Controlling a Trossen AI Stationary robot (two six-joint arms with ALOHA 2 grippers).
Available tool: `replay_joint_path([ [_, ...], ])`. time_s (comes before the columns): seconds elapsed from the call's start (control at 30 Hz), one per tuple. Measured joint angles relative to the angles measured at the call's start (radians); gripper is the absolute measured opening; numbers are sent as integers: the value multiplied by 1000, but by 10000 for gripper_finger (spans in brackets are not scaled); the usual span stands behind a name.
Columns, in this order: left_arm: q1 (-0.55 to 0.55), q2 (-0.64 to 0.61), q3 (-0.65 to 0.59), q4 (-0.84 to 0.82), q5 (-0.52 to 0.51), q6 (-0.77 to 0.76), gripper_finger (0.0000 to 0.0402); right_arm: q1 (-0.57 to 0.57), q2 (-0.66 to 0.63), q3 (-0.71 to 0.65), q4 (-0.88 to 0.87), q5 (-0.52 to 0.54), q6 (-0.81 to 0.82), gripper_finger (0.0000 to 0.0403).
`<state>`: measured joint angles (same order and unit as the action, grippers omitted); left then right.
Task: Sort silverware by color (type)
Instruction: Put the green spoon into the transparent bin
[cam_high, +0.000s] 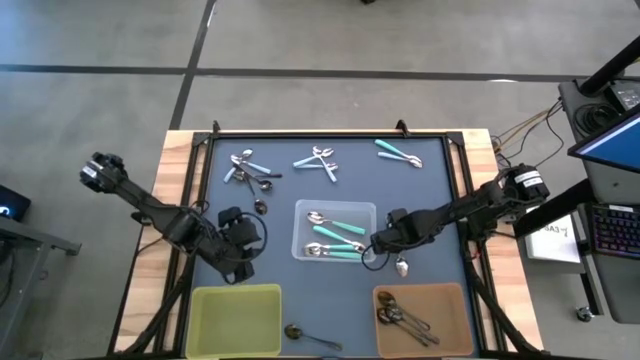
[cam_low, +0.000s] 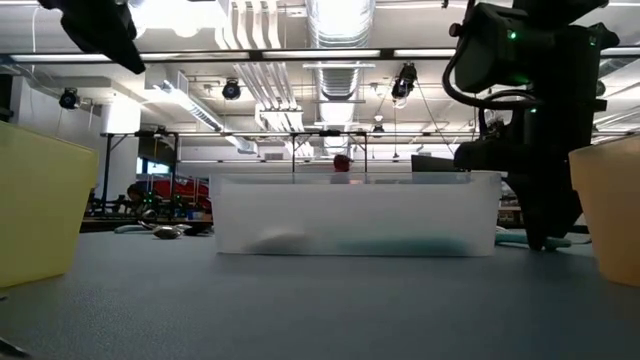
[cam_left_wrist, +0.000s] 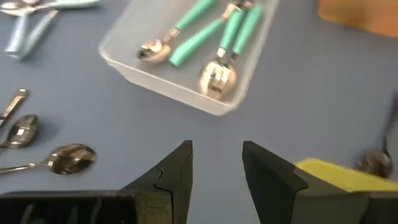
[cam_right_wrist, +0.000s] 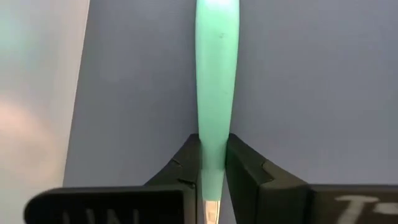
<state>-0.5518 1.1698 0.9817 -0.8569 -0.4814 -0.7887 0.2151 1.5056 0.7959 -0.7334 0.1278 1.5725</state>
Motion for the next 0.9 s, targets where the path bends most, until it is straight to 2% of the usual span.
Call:
replay_joint_path([
  [0.23,98,-30,0,-6,0,47,123,-26,-176,12,-22,214,-41,36],
  [0.33,145,-33,0,-8,-1,79,123,-30,-237,31,-4,362,-72,36],
  [0.43,195,-34,0,-8,-1,111,123,-28,-288,62,116,496,-204,36],
  [0.5,233,-34,0,-7,-1,141,123,-28,-291,80,269,547,-371,36],
  [0.63,305,-35,0,-1,0,179,123,-33,-262,115,613,556,-760,36],
  [0.7,335,-38,0,0,0,181,123,-36,-227,132,704,542,-898,36],
  [0.77,359,-41,0,1,0,182,123,-40,-182,157,725,517,-980,36],
  [0.9,392,-49,0,2,0,202,123,-61,-80,198,712,470,-1021,40],
])
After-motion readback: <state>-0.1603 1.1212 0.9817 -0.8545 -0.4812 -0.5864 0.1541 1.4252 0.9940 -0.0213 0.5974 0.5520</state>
